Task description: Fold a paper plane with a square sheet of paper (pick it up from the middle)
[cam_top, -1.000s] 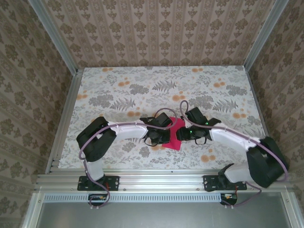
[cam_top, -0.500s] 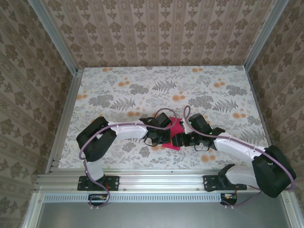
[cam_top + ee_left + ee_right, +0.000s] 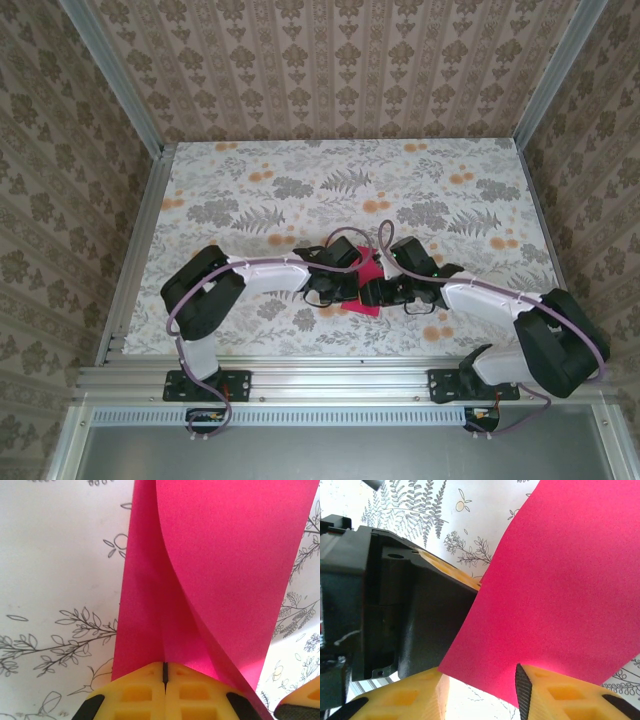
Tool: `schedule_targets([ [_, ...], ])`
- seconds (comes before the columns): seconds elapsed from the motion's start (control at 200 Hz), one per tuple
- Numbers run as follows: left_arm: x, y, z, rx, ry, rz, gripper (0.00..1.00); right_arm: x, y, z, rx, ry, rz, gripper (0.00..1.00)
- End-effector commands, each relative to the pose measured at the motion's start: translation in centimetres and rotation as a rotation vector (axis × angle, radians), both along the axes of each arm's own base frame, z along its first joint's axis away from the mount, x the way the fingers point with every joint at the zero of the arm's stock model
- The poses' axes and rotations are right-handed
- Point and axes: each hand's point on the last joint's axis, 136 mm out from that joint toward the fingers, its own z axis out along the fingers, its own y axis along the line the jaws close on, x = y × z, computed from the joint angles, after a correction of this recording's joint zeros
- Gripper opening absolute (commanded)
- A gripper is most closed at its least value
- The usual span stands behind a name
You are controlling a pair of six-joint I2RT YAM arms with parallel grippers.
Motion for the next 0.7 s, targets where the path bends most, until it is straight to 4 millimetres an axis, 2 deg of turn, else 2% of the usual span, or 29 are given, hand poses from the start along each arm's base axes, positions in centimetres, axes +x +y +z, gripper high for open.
schedule_targets([
  [0.0, -0.21, -0.01, -0.01, -0.005, 0.014, -0.001, 0.00, 1.15, 0.56, 0.90, 0.002, -0.037, -0.001, 0.39],
  [0.155, -0.24, 0.02, -0.07, -0.005, 0.015, -0.002, 0.00, 1.39, -0.18, 0.41, -0.052, -0.043, -0.013, 0.32],
  [0.35, -0.31, -0.08, -0.12, -0.006, 0.017, -0.006, 0.00, 1.45, -0.20, 0.09, -0.066, -0.036, -0.006, 0.24],
  [0.69, -0.32, -0.21, -0.17, -0.009, 0.021, -0.009, 0.00, 1.50, -0.04, 0.10, -0.061, -0.034, -0.001, 0.20],
])
